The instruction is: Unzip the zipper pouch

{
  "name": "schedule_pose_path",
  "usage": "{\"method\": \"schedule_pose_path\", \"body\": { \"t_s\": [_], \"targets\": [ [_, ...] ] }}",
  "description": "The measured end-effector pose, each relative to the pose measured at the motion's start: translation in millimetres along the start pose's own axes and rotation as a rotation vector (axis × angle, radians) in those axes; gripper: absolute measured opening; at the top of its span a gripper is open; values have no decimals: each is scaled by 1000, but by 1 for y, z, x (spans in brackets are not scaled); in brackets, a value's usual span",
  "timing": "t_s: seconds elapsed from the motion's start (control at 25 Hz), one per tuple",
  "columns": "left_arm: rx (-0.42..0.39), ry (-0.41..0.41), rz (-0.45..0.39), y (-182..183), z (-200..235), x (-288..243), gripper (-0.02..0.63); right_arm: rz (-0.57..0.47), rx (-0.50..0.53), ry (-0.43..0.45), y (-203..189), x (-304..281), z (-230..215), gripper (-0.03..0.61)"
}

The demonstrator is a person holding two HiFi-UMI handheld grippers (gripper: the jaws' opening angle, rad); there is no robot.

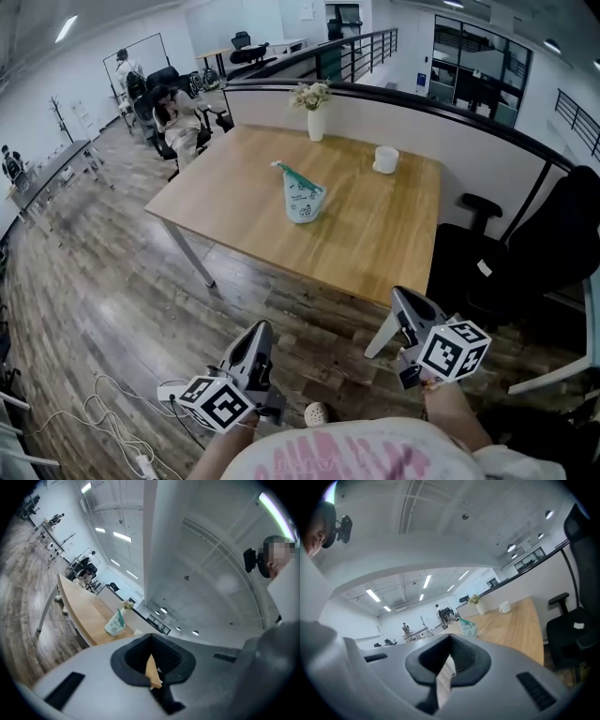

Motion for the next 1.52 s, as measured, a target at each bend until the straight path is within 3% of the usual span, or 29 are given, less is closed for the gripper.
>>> {"method": "schedule_pose_path", "body": {
  "t_s": [0.24, 0.52, 0.76, 1.16, 1.44, 1.48, 1.52],
  "targets": [
    [-51, -39, 41, 20, 45, -49, 0, -27, 17, -30, -2, -54, -4, -3],
    [-51, -12, 155, 2, 80, -73, 0, 147, -18, -97, -44, -84, -24, -3],
    [-30, 0, 231, -11, 114, -111, 0, 228, -20, -122, -59, -131, -53, -3],
    [-9, 69, 195, 23, 167, -196, 0, 267, -22, -122, -43, -241, -114, -3],
    [-17, 89, 164, 45, 193, -240, 0, 300, 43, -37, -24, -326, -144, -2],
    [-18, 99, 155, 47, 196, -243, 0, 306, 60, -9, -21, -337, -146, 11],
    [-21, 109, 147, 49, 201, -245, 0, 311, 81, 24, -18, -350, -146, 82]
  ]
}}
Point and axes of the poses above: the fingertips, and each gripper's own axes: x backward along the fingers, z to its left, y out of its top, the point moved 8 cm from there along x, backward along the fingers, and after that the axes turned 7 degrees about -z, right-handed, at the moved point
